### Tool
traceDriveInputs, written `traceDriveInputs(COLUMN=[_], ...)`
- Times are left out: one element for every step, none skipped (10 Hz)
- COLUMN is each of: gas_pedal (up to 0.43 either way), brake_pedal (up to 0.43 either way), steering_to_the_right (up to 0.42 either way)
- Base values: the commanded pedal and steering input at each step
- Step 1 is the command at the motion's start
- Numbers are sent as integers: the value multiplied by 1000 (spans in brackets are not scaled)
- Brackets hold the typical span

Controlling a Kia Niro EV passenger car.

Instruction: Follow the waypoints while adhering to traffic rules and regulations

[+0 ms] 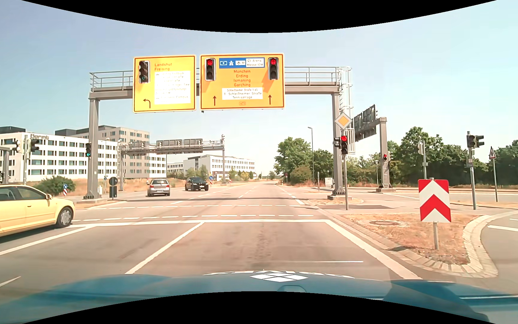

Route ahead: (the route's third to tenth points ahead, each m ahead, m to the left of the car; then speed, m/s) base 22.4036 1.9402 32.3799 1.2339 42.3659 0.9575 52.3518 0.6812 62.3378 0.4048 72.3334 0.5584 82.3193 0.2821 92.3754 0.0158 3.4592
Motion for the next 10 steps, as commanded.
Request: traceDriveInputs(gas_pedal=[0,0,0,0,0,0,0,0,0,0], brake_pedal=[250,250,250,256,250,256,256,256,256,256], steering_to_the_right=[-12,-13,-12,-10,-7,-6,-6,-6,-5,-4])
